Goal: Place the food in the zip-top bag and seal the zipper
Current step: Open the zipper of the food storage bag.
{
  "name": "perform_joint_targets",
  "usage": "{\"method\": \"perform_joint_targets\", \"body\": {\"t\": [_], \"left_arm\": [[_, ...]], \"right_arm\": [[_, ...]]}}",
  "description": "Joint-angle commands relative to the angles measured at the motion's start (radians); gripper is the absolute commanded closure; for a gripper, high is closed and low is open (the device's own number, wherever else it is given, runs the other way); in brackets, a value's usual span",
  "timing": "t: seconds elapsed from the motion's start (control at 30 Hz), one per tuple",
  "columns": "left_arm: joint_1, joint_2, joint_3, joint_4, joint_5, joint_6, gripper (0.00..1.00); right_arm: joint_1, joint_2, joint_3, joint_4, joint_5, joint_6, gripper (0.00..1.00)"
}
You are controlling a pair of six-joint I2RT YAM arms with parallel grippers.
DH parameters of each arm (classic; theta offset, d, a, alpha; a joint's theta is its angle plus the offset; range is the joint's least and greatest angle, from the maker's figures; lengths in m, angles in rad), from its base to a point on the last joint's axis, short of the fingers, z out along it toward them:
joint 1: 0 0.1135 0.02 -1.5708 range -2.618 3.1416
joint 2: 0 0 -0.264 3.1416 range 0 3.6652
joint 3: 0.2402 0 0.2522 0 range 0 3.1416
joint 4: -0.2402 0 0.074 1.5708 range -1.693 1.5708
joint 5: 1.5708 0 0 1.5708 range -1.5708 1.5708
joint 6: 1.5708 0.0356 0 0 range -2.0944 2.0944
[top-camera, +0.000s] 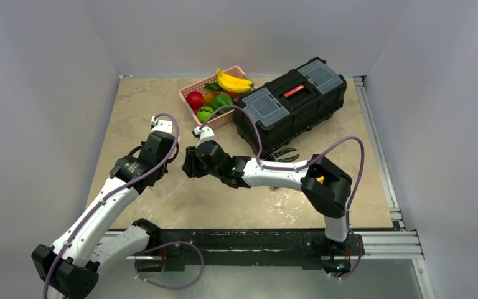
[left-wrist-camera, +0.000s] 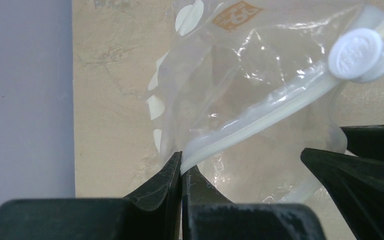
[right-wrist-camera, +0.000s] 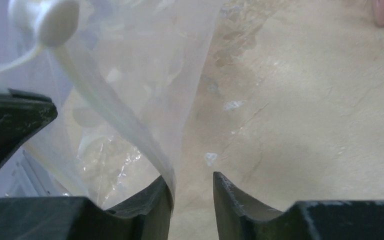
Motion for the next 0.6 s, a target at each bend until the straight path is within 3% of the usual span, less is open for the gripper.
{"method": "perform_joint_targets", "body": {"t": [0.0,0.2,0.43,0.57], "left_arm": [[0.069,-0.016,-0.001,0.051,0.115,-0.019,1.0],[0.198,0.051,0.016,0.059,0.269,-0.042,1.0],[0.227,0.086,0.024,0.045,0.216,-0.065,1.0],[0.301,0.091,0.027,0.048,0.234,-0.08,1.0]], "right_arm": [[-0.002,-0.109,-0.012,-0.006,0.08,-0.256,0.62],[-0.003,-0.179,-0.033,0.024,0.081,-0.335,0.4],[-0.036,-0.202,-0.006,0.012,0.114,-0.405,0.21],[-0.08,-0.194,0.026,-0.014,0.137,-0.463,0.17]]}}
